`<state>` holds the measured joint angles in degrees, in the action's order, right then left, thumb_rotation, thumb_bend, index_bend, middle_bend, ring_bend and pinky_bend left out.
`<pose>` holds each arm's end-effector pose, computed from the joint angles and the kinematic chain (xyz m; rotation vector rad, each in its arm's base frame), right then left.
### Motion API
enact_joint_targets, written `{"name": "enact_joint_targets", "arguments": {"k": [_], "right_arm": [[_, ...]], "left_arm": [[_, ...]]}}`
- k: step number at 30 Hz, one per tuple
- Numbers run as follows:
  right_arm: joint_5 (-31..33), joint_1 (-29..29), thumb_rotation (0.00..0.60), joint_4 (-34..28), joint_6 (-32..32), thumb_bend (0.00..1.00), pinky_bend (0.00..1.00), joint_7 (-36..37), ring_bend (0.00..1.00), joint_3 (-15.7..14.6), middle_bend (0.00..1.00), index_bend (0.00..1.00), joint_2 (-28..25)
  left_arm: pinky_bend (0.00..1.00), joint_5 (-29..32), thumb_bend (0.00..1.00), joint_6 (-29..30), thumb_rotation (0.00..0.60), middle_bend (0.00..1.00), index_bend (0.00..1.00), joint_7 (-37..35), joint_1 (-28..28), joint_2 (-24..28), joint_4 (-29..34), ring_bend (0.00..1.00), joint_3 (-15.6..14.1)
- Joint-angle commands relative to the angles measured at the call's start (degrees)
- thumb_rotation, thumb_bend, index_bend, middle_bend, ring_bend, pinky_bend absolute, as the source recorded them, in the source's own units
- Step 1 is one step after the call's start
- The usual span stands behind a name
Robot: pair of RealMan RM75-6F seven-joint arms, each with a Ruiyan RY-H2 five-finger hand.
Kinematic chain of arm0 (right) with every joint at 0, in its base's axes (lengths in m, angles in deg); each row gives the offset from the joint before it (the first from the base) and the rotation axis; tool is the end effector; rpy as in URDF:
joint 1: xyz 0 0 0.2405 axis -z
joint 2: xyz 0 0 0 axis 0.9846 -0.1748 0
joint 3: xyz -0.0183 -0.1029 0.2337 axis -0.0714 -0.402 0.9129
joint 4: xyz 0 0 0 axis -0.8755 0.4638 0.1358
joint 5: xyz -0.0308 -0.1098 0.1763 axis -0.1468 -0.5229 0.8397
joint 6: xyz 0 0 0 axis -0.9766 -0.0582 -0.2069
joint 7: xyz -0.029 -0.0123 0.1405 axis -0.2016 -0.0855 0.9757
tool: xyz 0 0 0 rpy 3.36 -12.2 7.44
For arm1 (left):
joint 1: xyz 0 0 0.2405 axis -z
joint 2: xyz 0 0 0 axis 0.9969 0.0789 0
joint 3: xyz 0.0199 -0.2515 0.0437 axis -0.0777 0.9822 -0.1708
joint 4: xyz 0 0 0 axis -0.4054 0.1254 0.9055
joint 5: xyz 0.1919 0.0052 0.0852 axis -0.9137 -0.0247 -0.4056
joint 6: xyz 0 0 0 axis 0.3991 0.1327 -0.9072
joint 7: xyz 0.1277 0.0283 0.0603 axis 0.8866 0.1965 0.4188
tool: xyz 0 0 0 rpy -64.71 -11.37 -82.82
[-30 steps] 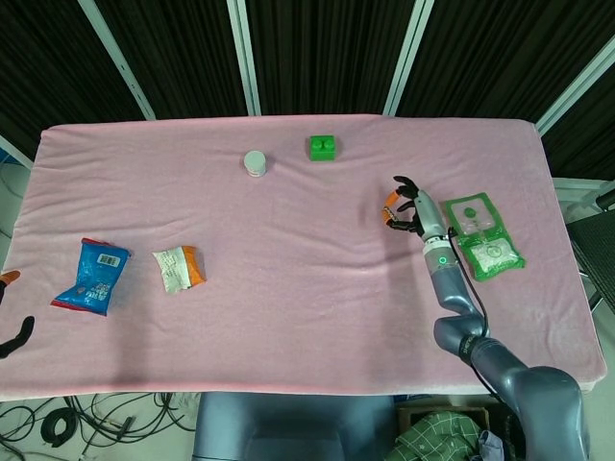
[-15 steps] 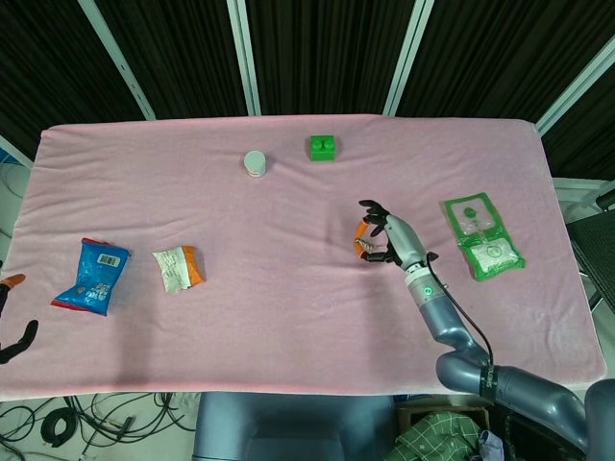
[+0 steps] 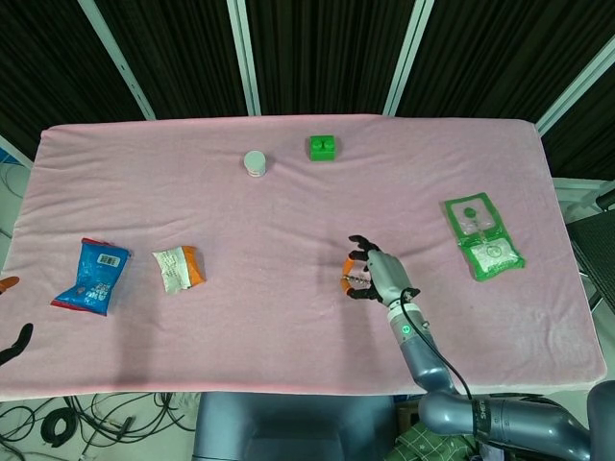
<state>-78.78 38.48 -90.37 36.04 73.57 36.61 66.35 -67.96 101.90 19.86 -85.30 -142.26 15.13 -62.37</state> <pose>-0.1161 -0.3250 -0.0117 1.4436 -1.5734 1.1288 -0.3057 0.1591 0.1830 -1.2207 -0.8571 -0.8873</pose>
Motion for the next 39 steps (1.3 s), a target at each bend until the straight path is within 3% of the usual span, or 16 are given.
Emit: {"name": "enact_joint_targets", "arguments": {"k": [1,21,33,35,39], "right_arm": [[1.28,-0.58,0.6,0.07,0.09,0.36,0.37,-1.64,0.15,-0.97,0.11,0.61,1.43],[-1.66,-3.89,0.6,11.8,1.8,0.36,0.37,-9.11,0.15,-2.37,0.11,0.62,10.8],[-1.53,-5.84,0.6,15.65,3.37,0.33,0.37,-19.11,0.14,-3.71,0.11,0.62,14.78],[-1.11,-5.9,0.6,15.77,3.24,0.31,0.37,-20.11,0.14,-3.79,0.11,0.57,15.18],[0.04,-5.99,0.6,15.15,2.77,0.21,0.36,-22.27,0.14,-3.98,0.11,0.34,15.26]], "left_arm": [[0.0,-0.13,0.3,0.02,0.6,0.04,0.25,-0.24,-0.06,0.12,-0.04,0.0,-0.02],[0.0,0.18,0.3,-0.42,0.6,0.04,0.25,0.24,-0.06,0.01,0.04,0.0,0.16],[0.0,0.03,0.3,-0.41,0.6,0.04,0.25,-0.11,-0.16,0.19,0.1,0.0,0.15],[0.0,-0.02,0.3,-0.34,0.6,0.04,0.25,-0.16,-0.19,0.2,0.08,0.0,0.16],[0.0,-0.09,0.3,-0.37,0.6,0.04,0.25,-0.23,-0.2,0.21,0.01,0.0,0.14]]}}
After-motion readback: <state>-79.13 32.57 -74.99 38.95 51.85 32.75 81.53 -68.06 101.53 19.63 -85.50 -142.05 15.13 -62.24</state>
